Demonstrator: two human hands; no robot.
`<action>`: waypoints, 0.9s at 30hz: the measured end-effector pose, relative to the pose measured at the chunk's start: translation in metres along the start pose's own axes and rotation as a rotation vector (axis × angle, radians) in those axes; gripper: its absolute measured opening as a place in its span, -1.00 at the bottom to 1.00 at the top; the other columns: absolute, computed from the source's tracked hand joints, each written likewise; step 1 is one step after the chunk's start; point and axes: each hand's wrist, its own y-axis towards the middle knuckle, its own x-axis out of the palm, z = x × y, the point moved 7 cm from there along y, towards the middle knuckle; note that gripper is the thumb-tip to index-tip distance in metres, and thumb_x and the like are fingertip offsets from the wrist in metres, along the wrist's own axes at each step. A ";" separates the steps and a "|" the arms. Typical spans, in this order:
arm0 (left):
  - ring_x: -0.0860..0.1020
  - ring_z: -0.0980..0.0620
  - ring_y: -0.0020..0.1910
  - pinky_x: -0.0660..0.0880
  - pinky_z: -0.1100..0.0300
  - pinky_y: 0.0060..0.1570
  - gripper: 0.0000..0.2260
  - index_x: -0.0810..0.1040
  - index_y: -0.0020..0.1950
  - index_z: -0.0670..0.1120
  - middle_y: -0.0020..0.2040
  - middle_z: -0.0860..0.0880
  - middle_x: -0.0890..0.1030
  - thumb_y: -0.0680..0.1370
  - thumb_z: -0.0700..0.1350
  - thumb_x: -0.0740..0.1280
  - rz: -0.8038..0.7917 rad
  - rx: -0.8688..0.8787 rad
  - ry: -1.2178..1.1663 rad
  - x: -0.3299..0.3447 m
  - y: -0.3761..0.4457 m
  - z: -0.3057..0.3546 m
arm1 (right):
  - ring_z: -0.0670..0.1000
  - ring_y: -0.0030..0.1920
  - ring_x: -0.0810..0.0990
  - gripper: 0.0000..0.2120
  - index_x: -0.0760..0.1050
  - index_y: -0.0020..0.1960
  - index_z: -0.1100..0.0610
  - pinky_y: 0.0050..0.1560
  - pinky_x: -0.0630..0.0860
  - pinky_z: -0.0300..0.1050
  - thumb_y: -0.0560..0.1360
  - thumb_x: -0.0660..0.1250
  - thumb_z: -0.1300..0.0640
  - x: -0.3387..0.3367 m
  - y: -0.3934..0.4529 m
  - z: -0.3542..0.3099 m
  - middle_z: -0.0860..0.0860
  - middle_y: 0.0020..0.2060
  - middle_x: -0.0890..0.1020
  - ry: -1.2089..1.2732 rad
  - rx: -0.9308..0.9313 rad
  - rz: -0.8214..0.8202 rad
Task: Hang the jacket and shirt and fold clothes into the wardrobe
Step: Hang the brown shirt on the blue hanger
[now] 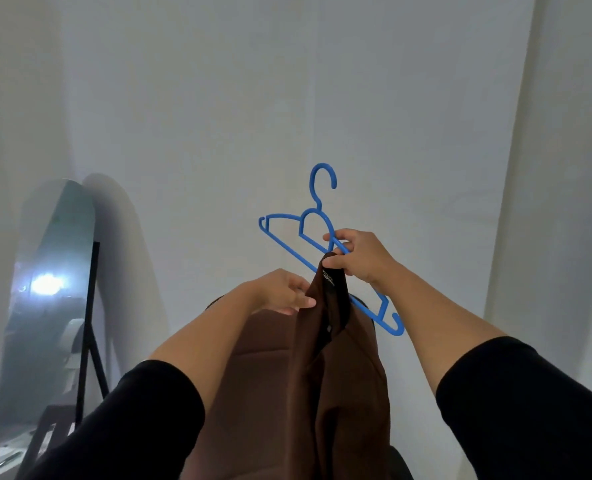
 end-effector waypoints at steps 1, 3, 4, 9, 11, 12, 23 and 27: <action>0.57 -0.02 0.11 0.51 0.12 0.17 -0.74 0.55 0.21 -0.09 0.12 -0.05 0.61 0.53 -0.10 0.36 0.020 0.021 0.004 0.000 0.001 0.001 | 0.02 -0.04 0.60 -0.60 0.50 0.21 0.05 -0.06 0.48 -0.19 0.40 0.43 0.29 -0.004 0.000 0.001 0.07 -0.06 0.63 -0.006 0.000 0.004; 0.58 -0.01 0.07 0.51 0.13 0.16 -0.80 0.61 0.12 -0.09 0.05 -0.05 0.64 0.53 -0.09 0.35 0.070 0.055 -0.003 -0.004 0.002 0.004 | 0.01 -0.04 0.60 -0.60 0.50 0.19 0.03 -0.04 0.50 -0.17 0.40 0.44 0.27 -0.014 0.000 0.004 0.06 -0.07 0.64 -0.025 0.001 0.019; 0.59 0.00 0.03 0.51 0.13 0.14 -0.85 0.63 0.05 -0.08 -0.01 -0.04 0.65 0.53 -0.08 0.36 0.102 0.075 -0.027 -0.008 0.003 0.005 | 0.01 -0.05 0.61 -0.61 0.50 0.17 0.01 -0.01 0.52 -0.14 0.39 0.45 0.26 -0.019 0.000 0.006 0.05 -0.08 0.64 -0.033 0.002 0.032; 0.48 0.09 -0.18 0.44 0.17 -0.03 -0.86 0.57 -0.25 0.00 -0.30 0.07 0.55 0.52 -0.09 0.36 0.314 0.177 -0.156 -0.042 0.002 0.020 | 0.05 0.01 0.61 -0.57 0.48 0.22 0.06 0.15 0.52 -0.03 0.39 0.45 0.27 -0.040 -0.005 0.019 0.06 -0.06 0.64 -0.072 0.035 0.061; 0.47 0.07 -0.15 0.45 0.14 0.00 -0.85 0.55 -0.25 0.00 -0.25 0.04 0.54 0.54 -0.10 0.33 0.365 0.195 -0.190 -0.052 0.002 0.033 | 0.05 0.00 0.60 -0.59 0.48 0.22 0.06 0.16 0.52 -0.01 0.41 0.45 0.25 -0.041 -0.007 0.017 0.05 -0.08 0.63 -0.064 0.024 0.067; 0.47 0.06 -0.15 0.47 0.13 0.00 -0.83 0.54 -0.24 -0.01 -0.23 0.02 0.53 0.55 -0.11 0.30 0.379 0.192 -0.202 -0.056 0.002 0.039 | 0.05 -0.01 0.60 -0.60 0.48 0.23 0.07 0.16 0.52 -0.02 0.42 0.44 0.23 -0.041 -0.007 0.015 0.04 -0.08 0.62 -0.065 0.011 0.069; 0.52 -0.10 0.15 0.48 0.13 0.15 -0.80 0.62 0.06 -0.09 0.12 -0.09 0.60 0.54 -0.08 0.25 0.796 -0.032 -0.010 -0.130 -0.029 0.040 | -0.06 -0.38 0.42 -0.75 0.55 -0.10 0.14 -0.32 0.41 -0.18 0.61 0.14 0.11 -0.080 -0.029 0.010 0.08 -0.33 0.61 -0.015 -0.018 0.196; 0.52 -0.08 0.17 0.46 0.16 0.16 -0.79 0.62 0.10 -0.10 0.15 -0.09 0.60 0.54 -0.08 0.28 0.852 -0.054 -0.016 -0.145 -0.039 0.028 | 0.06 -0.32 0.39 -0.71 0.55 -0.12 0.18 -0.28 0.38 -0.12 0.63 0.11 0.12 -0.090 -0.039 0.013 0.14 -0.37 0.52 0.056 0.025 0.117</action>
